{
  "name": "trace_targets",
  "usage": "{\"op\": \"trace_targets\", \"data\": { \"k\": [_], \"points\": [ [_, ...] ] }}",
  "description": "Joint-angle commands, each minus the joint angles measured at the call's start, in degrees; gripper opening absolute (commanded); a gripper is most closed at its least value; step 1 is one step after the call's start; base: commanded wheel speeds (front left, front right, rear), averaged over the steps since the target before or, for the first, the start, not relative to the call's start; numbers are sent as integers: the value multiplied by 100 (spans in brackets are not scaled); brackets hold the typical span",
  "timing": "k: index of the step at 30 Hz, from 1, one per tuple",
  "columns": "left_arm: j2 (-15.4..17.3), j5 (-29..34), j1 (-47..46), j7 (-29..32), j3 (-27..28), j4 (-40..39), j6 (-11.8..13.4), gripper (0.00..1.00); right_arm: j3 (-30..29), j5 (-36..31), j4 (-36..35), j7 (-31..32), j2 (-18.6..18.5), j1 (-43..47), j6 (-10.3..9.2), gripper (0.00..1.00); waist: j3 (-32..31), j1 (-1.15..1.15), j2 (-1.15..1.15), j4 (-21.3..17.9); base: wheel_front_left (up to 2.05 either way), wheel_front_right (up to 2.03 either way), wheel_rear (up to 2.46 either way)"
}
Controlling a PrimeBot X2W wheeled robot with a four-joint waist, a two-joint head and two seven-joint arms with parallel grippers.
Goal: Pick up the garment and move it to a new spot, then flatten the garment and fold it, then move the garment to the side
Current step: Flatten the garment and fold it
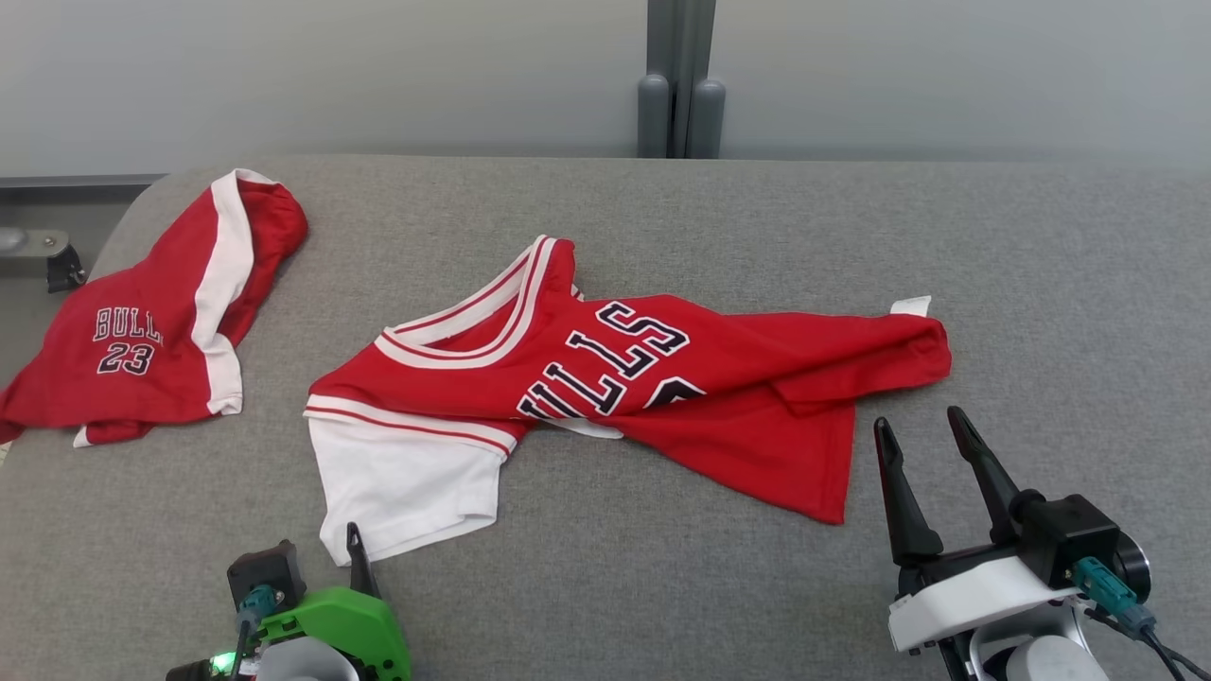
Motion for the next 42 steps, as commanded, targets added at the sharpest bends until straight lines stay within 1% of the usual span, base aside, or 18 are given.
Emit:
{"op": "trace_targets", "data": {
  "k": [1,4,7,8,9,10,12,17,19,23,26,28,32,37,42],
  "points": [
    [43,-12,-110,15,22,113,-18,100,5,-29,16,-30,-12,-59,-9,100,49,0,0,-72,0,0,0],
    [69,-21,-251,108,-15,466,-48,100,-24,-39,36,-36,-12,-86,-9,100,73,0,0,-136,0,0,0],
    [63,-40,-326,201,-87,751,-150,100,-39,-37,49,-41,-11,-79,-9,100,80,0,0,-169,0,0,0],
    [51,-66,-350,220,-111,842,-215,94,-51,-37,57,-39,-12,-76,-9,100,86,0,0,-178,0,0,0],
    [44,-73,-375,201,-130,879,-272,34,-61,-39,67,-41,-11,-77,-9,100,88,0,0,-178,0,0,0],
    [38,-90,-396,183,-135,924,-313,0,-69,-41,79,-43,-11,-76,-9,100,87,0,0,-176,0,0,0],
    [18,-155,-448,104,-132,947,-433,0,-99,-49,113,-45,-11,-61,-9,100,80,0,0,-159,0,0,0],
    [8,-231,-545,-72,-24,653,-529,0,-188,-9,330,74,-11,-33,-9,100,56,0,0,-95,0,0,0],
    [0,-213,-519,-105,79,299,-521,0,-126,156,465,141,-10,-28,-9,100,41,0,0,-65,0,0,0],
    [-28,-18,-151,-97,331,-799,-435,0,-13,694,921,264,-15,-57,-10,100,40,0,0,19,0,0,0],
    [-58,131,-9,-100,308,-1400,-471,0,43,1132,1372,322,-11,-220,-9,100,48,0,0,99,0,0,0],
    [-72,183,109,-100,242,-1619,-466,0,62,1512,1689,343,-15,-324,-9,100,52,0,0,156,0,0,0],
    [-88,190,196,-101,82,-1845,-446,0,212,1919,2280,356,-12,-564,-9,100,59,0,0,282,0,0,0],
    [-93,81,243,-102,-107,-1984,-393,0,384,2160,2904,306,-14,-826,-9,100,69,0,0,414,0,0,0],
    [-93,22,266,-102,-196,-2072,-344,0,576,2464,3308,275,-9,-1001,-9,100,89,0,0,487,0,0,0]
  ]
}}
